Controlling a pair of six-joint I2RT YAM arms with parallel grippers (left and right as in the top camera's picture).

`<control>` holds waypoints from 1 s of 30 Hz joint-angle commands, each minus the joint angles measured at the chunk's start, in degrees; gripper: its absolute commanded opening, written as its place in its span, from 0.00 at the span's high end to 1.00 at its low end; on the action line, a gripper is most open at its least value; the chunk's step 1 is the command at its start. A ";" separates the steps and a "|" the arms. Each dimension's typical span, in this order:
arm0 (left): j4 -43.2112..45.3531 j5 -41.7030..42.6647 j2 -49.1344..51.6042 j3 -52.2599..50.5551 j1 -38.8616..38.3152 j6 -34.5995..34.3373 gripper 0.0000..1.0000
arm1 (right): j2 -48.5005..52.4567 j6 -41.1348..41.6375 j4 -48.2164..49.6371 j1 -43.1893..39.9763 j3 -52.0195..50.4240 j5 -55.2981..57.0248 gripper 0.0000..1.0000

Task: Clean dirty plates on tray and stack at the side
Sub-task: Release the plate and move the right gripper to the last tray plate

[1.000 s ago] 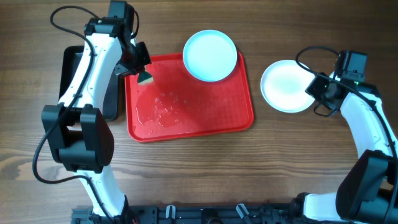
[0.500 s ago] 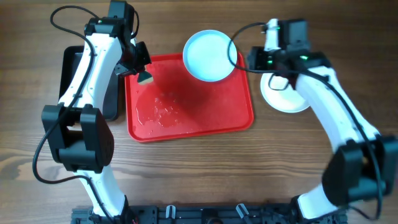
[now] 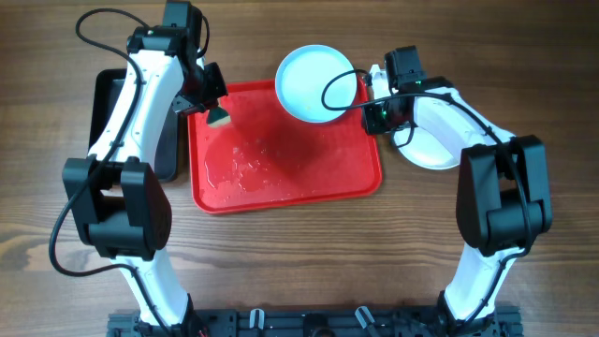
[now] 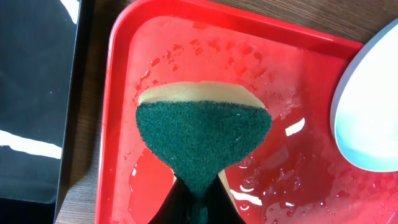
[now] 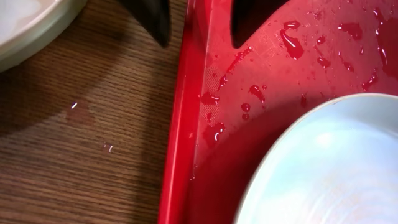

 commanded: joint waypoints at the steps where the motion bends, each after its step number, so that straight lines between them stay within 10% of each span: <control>1: 0.17 0.94 -1.03 -0.48 -0.07 -0.79 0.96 | 0.74 -1.86 0.00 -0.07 0.59 -1.33 0.75; 9: 0.17 0.92 -1.03 -0.48 -0.07 -0.76 0.96 | 0.74 2.49 -0.44 -0.09 -1.49 -0.33 0.96; 30: 0.15 0.92 -1.03 -0.48 -0.07 -0.76 0.96 | 0.74 18.69 -10.51 -0.15 -1.60 4.83 0.96</control>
